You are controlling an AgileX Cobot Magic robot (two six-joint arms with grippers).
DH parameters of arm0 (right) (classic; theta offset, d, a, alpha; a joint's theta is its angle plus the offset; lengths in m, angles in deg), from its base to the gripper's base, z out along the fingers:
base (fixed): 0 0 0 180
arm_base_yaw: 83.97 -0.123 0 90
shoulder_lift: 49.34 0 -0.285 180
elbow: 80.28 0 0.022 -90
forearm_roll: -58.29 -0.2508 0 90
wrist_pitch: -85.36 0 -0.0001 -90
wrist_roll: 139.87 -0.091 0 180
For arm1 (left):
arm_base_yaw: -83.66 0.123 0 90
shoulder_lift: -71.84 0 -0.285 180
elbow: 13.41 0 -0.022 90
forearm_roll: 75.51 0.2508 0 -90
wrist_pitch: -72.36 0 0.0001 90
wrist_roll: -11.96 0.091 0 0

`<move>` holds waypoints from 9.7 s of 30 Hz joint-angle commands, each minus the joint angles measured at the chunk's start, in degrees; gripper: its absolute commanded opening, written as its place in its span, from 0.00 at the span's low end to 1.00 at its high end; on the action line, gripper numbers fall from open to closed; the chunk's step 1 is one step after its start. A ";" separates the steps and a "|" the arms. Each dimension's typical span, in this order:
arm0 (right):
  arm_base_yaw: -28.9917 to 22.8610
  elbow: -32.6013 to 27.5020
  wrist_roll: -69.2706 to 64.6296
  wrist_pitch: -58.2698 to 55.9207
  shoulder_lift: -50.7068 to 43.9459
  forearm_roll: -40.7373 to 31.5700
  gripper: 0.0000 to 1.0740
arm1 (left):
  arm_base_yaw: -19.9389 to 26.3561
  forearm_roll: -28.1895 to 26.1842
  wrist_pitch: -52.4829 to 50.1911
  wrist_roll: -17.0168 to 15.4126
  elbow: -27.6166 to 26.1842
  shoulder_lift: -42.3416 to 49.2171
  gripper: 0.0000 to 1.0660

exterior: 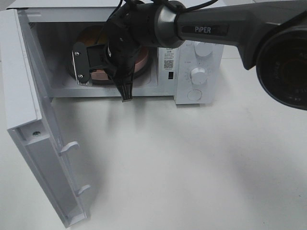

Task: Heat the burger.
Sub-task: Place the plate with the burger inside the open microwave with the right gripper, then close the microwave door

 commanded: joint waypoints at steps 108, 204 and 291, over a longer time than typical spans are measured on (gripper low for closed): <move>0.11 -69.96 -64.69 -24.18 -79.35 -4.70 0.68 | -0.34 -0.17 -0.52 -0.40 0.11 1.15 0.92; 42.34 -84.28 -57.93 -24.64 -137.91 -17.65 0.68 | -0.34 -0.23 -0.52 -0.29 0.11 1.15 0.92; 42.34 -84.28 -57.93 -24.64 -137.91 -17.65 0.68 | -13.18 30.54 -112.07 -12.15 13.29 -81.30 0.00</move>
